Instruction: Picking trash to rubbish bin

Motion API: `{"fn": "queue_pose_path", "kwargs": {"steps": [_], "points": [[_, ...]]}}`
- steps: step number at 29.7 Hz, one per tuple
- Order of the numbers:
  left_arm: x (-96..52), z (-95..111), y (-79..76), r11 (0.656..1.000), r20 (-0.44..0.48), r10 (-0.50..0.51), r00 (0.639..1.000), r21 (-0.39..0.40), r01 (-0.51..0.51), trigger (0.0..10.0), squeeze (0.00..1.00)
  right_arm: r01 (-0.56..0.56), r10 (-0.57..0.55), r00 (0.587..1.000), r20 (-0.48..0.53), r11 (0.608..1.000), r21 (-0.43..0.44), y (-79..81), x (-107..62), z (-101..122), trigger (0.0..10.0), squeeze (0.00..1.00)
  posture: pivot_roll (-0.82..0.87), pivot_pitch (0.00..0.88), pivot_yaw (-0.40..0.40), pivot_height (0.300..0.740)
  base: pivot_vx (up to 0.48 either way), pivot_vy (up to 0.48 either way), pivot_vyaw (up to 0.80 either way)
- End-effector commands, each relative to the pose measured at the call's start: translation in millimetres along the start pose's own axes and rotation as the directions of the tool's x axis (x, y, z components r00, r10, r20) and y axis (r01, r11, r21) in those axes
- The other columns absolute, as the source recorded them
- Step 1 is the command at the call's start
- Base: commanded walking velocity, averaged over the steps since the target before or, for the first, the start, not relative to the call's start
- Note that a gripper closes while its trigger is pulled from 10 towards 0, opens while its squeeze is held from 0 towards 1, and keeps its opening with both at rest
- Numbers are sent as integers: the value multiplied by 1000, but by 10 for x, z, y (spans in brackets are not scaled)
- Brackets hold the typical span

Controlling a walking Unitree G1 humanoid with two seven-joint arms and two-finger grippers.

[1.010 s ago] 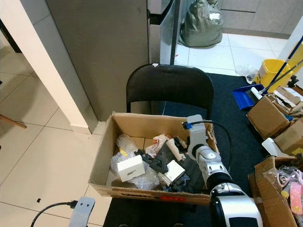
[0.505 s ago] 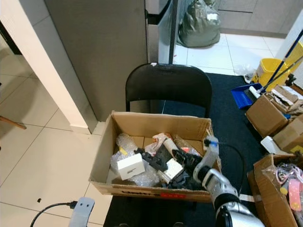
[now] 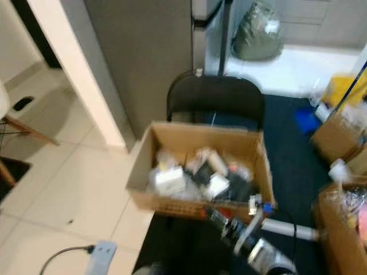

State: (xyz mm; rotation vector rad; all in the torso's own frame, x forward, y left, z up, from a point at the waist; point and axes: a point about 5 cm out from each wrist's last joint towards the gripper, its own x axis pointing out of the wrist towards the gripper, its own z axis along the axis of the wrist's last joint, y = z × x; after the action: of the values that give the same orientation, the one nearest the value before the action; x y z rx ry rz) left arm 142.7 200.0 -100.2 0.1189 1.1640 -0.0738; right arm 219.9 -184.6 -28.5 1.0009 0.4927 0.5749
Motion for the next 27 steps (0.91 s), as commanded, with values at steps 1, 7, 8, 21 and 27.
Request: {"fn": "queue_pose_path", "kwargs": {"steps": [1,7,8,21,27], "points": [[-1,-1,5,1000,-8,-7,1000,20,7,10000,0,65,-64,997,-37,998,9,-53,-39,-130,10000,0,16,92,25,740,-345,0,0],[0,9,3,1000,-5,-10,1000,24,10,10000,0,417,-434,892,-127,898,-141,-275,-187,-325,10000,0,12,89,22,740,-339,0,0],[0,10,3,1000,-5,-10,1000,24,10,10000,0,480,-501,854,-141,862,-163,-317,-232,-355,10000,0,12,89,22,740,-337,0,0],[3,10,-21,999,-8,-18,1000,30,18,10000,0,779,-840,487,-241,542,-315,-540,-782,-834,10000,0,15,85,15,740,-336,0,0],[4,8,-28,999,-10,-22,1000,34,22,10000,0,767,-867,433,-249,499,-404,-547,-819,-890,10000,0,11,87,14,740,-337,0,0]]}}
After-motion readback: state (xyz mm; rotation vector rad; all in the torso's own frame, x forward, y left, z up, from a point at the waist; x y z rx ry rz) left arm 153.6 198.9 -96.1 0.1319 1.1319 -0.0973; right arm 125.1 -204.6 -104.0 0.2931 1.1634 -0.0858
